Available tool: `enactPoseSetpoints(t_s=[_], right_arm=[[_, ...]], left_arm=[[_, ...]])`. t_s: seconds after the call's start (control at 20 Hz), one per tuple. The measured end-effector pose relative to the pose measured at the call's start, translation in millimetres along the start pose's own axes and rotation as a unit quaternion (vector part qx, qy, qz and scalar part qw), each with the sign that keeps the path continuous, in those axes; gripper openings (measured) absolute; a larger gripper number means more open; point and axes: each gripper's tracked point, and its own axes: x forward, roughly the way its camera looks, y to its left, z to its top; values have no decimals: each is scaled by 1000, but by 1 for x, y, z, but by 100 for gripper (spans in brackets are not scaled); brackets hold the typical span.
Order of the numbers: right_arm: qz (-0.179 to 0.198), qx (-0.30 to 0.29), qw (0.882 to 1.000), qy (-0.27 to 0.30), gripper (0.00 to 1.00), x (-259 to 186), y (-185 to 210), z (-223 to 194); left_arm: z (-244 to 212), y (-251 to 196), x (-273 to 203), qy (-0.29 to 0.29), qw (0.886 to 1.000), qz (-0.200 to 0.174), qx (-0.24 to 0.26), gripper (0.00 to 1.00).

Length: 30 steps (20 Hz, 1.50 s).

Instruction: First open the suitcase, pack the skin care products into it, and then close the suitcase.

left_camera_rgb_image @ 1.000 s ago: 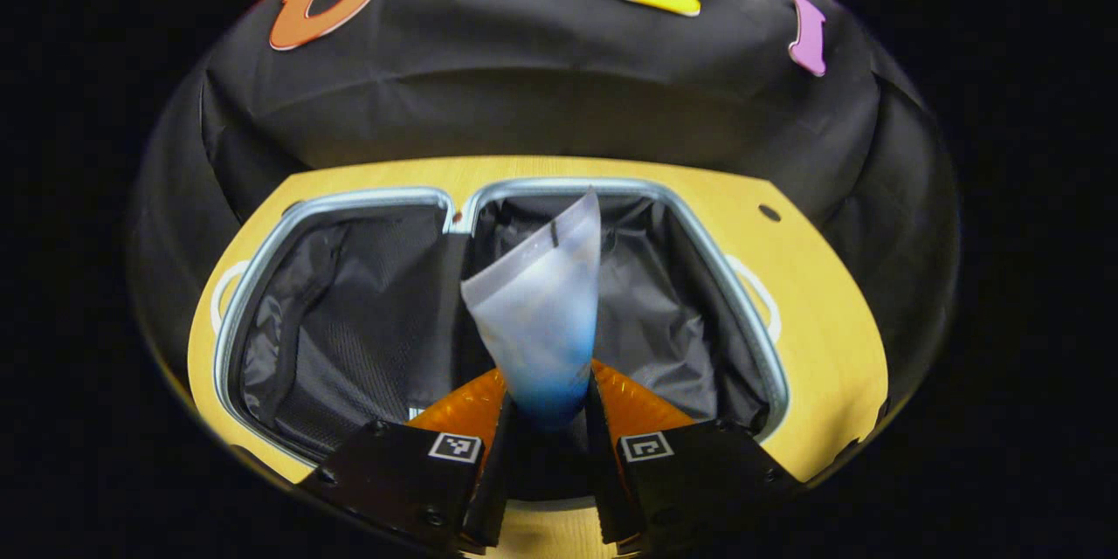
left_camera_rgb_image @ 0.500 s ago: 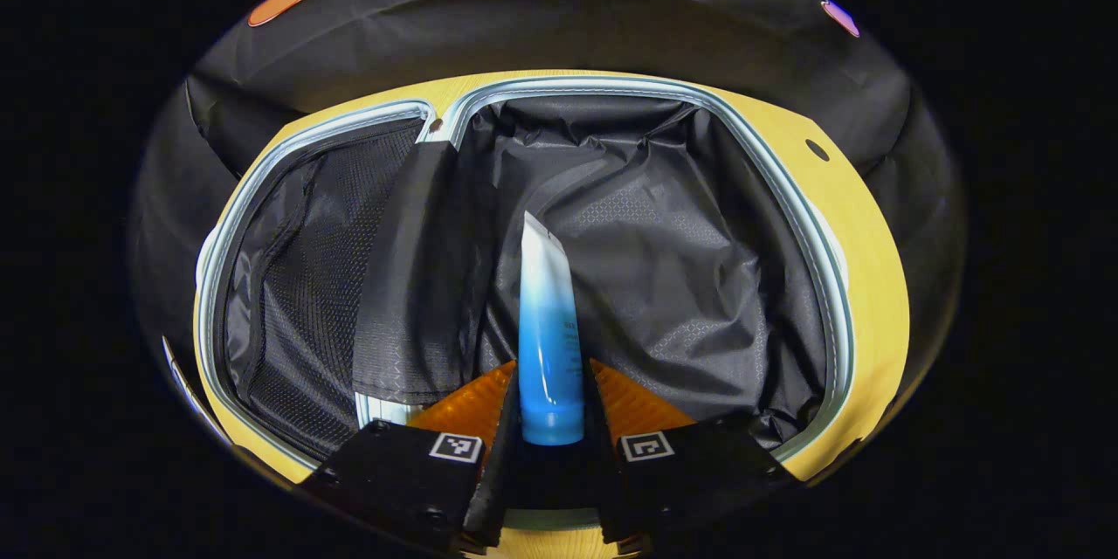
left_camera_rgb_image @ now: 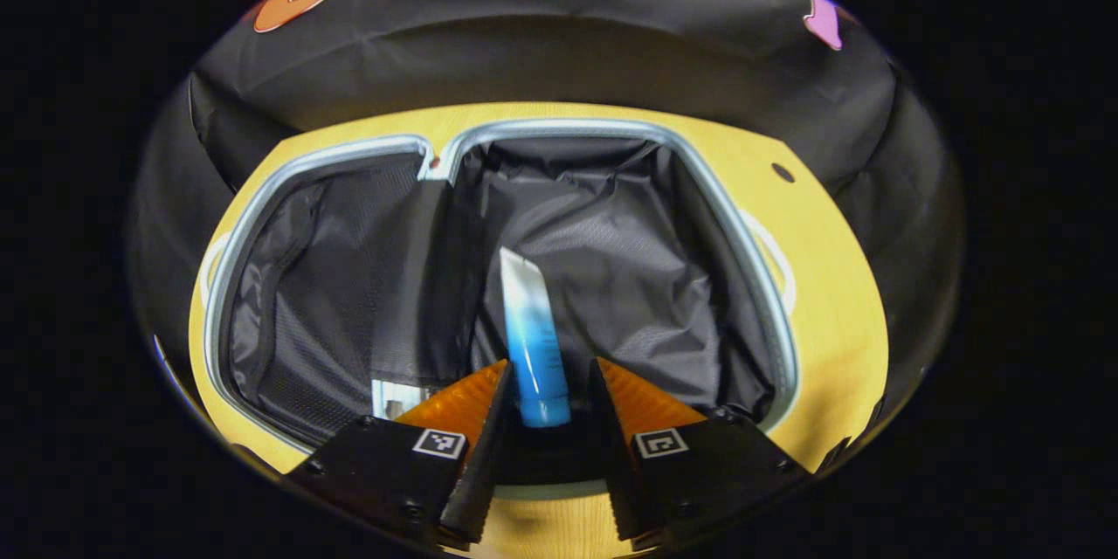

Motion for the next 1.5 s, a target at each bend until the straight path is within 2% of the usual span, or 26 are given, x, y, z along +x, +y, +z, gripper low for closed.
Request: enactPoseSetpoints(t_s=[0.05, 0.1, 0.15, 0.2, 0.25, 0.45, 0.6, 0.75, 0.95, 1.1, 1.3, 1.5], right_arm=[[16, 4, 1000, 4, 42, 10, 16, 3], [28, 9, 1000, 10, 42, 20, 29, 4], [38, 13, 999, 19, 42, 31, 43, 2], [51, 12, 998, 27, 42, 44, 60, 2], [62, 3, 998, 30, 42, 57, 77, 2], [86, -13, 994, 63, 42, 102, 124, -9], [110, -15, 987, 114, 42, 133, 155, -28], [97, 8, 979, 180, 42, 157, 161, -57], [79, 21, 972, 221, 43, 184, 168, -79], [66, 28, 972, 222, 41, 204, 175, -75], [48, 61, 969, 236, 43, 233, 182, -79], [44, 48, 964, 259, 42, 251, 196, -97]], left_arm=[[5, 0, -14, -20, 1000, -6, 2, 53], [8, 3, -28, -39, 999, -9, 2, 75], [10, 9, -43, -56, 998, -7, -3, 71], [10, 13, -56, -71, 997, -13, -9, 82], [8, 15, -67, -81, 996, -21, -11, 75], [5, 61, -120, -137, 991, 2, 11, 83], [24, 97, -164, -229, 972, 24, 52, 87], [34, 132, -200, -280, 954, 57, 93, 92], [35, 184, -211, -284, 950, 84, 95, 94], [37, 220, -209, -284, 950, 100, 86, 94], [36, 263, -200, -282, 951, 118, 50, 94], [38, 294, -196, -278, 950, 138, 39, 94]])
